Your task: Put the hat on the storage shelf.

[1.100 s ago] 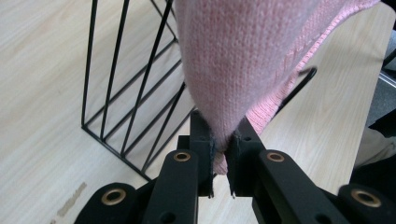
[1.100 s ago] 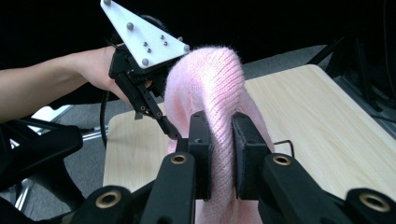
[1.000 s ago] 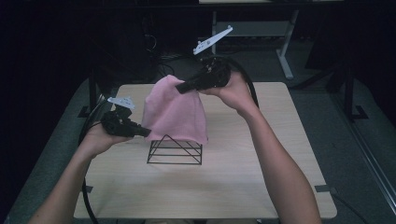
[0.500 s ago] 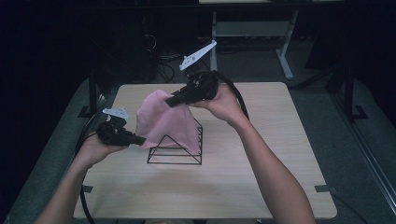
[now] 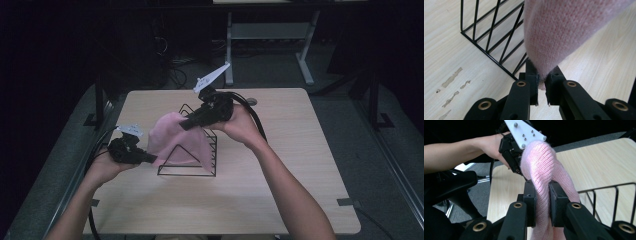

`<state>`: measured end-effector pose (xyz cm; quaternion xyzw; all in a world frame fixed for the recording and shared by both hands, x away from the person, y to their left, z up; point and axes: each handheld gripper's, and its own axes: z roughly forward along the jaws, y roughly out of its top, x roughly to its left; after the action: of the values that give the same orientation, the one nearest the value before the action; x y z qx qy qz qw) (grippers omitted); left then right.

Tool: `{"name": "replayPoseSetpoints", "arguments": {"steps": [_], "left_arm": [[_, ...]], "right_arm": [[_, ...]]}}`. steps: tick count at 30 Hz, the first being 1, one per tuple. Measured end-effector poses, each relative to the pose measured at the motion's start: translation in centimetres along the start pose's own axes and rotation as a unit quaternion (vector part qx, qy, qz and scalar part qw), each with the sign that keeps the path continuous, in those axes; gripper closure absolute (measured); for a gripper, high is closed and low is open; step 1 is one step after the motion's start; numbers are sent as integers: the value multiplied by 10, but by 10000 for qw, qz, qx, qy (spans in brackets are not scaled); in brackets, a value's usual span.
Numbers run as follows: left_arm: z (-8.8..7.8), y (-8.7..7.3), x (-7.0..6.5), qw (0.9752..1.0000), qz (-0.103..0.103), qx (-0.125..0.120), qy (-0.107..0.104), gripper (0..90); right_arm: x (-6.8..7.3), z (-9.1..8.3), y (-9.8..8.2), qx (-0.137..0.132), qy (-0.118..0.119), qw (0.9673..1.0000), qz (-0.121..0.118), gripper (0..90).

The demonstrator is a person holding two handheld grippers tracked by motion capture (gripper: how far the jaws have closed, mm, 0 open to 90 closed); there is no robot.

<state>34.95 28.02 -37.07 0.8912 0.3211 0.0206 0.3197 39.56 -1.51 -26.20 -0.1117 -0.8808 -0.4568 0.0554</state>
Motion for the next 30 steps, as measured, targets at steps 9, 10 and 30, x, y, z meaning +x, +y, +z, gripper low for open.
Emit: {"name": "replayPoseSetpoints", "arguments": {"steps": [9,10,30], "left_arm": [[14,-3,0,9999,39,140,56,824],[15,-4,1,9998,52,155,60,823],[37,-14,6,9966,238,742,275,821]], "right_arm": [[-2,5,-19,77,91,9998,150,759],[-2,5,-21,80,85,9998,141,756],[0,22,-41,286,249,9992,113,713]]}}
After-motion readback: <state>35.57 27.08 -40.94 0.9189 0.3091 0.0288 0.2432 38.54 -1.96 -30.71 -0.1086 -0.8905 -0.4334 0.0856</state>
